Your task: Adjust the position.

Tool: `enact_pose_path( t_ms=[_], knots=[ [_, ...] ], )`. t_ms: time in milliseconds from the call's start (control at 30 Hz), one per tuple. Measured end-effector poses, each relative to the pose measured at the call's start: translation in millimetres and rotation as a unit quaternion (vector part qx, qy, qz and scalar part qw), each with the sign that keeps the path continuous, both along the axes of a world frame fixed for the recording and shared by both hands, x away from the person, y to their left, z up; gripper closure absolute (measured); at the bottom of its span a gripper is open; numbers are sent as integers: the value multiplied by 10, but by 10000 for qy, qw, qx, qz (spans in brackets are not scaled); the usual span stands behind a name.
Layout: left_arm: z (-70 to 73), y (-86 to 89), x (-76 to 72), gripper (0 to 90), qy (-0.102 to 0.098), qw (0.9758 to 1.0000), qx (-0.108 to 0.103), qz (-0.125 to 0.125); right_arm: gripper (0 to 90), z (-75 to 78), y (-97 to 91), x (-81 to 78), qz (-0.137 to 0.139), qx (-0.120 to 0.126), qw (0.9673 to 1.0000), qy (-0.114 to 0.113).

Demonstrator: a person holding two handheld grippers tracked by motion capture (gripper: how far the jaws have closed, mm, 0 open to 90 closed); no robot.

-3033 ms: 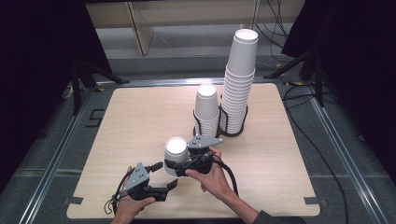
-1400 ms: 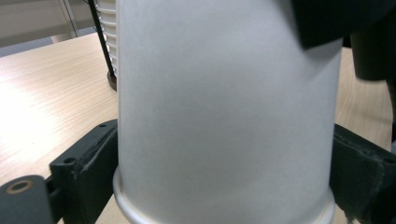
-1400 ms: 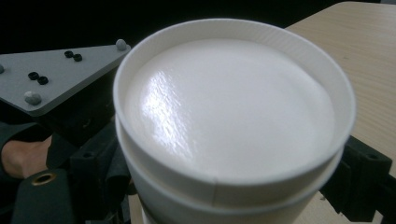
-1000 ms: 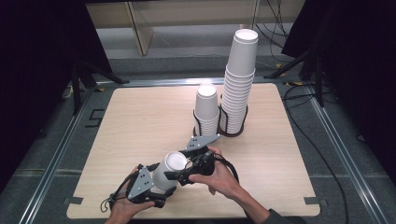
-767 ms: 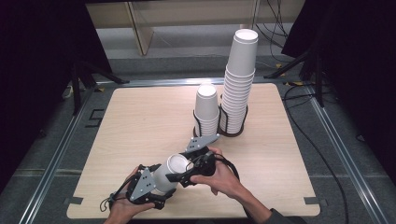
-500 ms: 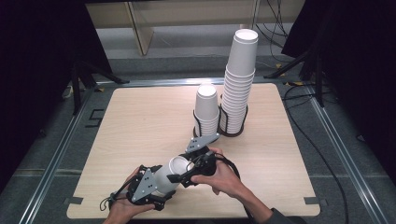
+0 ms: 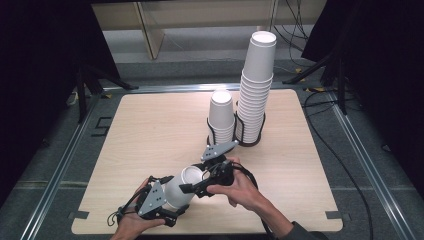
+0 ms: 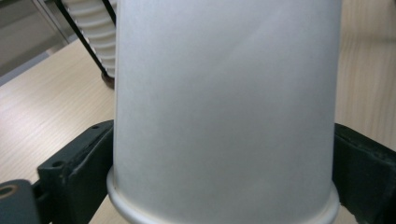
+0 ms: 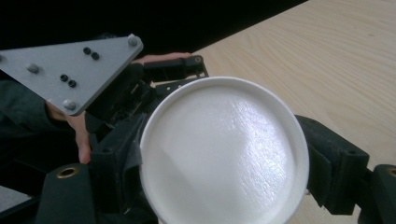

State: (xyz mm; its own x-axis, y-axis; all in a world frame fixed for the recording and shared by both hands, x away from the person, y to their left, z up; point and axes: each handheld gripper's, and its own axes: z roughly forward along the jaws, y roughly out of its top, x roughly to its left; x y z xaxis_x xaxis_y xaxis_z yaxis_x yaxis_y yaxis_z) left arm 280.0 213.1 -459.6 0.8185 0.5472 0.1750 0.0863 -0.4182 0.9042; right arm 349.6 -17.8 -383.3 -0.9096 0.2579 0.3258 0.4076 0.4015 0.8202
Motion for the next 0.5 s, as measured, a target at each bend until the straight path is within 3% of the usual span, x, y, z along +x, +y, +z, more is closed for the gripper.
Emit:
enact_pose_path(
  t_ms=[67, 100, 133, 167, 233, 267, 400, 500],
  knots=[
    [19, 15, -6, 26, -47, 9998, -210, 3, 241, 12, -36, 26, -48, 156, 9998, 63],
    [19, 15, -6, 26, -47, 9998, -210, 3, 241, 19, -53, 36, -51, 257, 9996, 132],
    [41, 34, -10, 26, -92, 9993, -354, -36, 241, 31, -76, 47, -61, 321, 9992, 241],
    [41, 34, -10, 27, -92, 9993, -354, -36, 241, 30, -92, 63, -16, 449, 9983, 358],
    [46, 33, -8, 26, -100, 9981, -610, -61, 242, 39, -118, 71, -80, 495, 9976, 469],
    [42, 31, -5, 23, -86, 9978, -648, -52, 243, 17, -147, 114, -65, 696, 9960, 558],
    [18, 11, -8, 14, -109, 9976, -677, 8, 245, -3, -148, 122, -152, 678, 9959, 583],
    [33, 15, -14, 12, -131, 9973, -722, 62, 247, 1, -146, 122, -98, 834, 9944, 634]
  ],
)
